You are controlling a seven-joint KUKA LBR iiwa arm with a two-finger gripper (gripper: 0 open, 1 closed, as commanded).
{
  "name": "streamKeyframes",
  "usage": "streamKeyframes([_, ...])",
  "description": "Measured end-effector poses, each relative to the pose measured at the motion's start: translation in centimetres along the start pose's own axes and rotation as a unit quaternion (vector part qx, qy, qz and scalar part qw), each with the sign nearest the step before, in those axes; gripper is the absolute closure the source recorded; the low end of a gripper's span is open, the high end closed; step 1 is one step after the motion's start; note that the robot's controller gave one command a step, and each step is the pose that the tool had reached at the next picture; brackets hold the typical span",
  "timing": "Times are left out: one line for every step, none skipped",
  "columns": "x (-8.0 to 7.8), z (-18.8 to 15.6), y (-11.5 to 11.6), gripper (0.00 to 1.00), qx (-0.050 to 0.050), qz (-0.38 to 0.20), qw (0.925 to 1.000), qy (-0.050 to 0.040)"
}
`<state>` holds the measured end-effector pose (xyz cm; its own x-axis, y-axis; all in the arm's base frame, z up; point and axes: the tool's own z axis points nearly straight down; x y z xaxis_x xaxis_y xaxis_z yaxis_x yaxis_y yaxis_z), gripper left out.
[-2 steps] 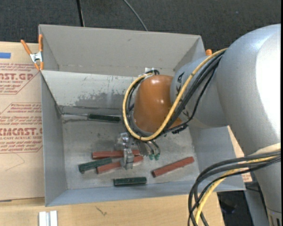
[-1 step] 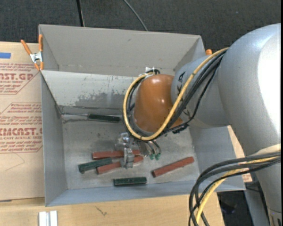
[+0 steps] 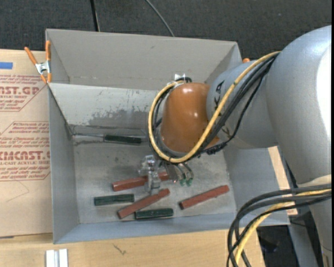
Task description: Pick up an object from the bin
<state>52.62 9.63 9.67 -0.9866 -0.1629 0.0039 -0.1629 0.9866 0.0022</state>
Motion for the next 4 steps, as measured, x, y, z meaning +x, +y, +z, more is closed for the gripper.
streamKeyframes([-0.2,-1.4,0.0,1.00,0.000,0.000,1.0000,-0.0034])
streamKeyframes([-0.2,-2.2,0.0,1.00,0.001,0.000,1.0000,-0.0041])
streamKeyframes([-0.1,-2.9,0.0,1.00,0.001,0.000,1.0000,-0.0014])
streamKeyframes([-0.1,-4.0,0.0,1.00,0.001,0.000,1.0000,-0.0018])
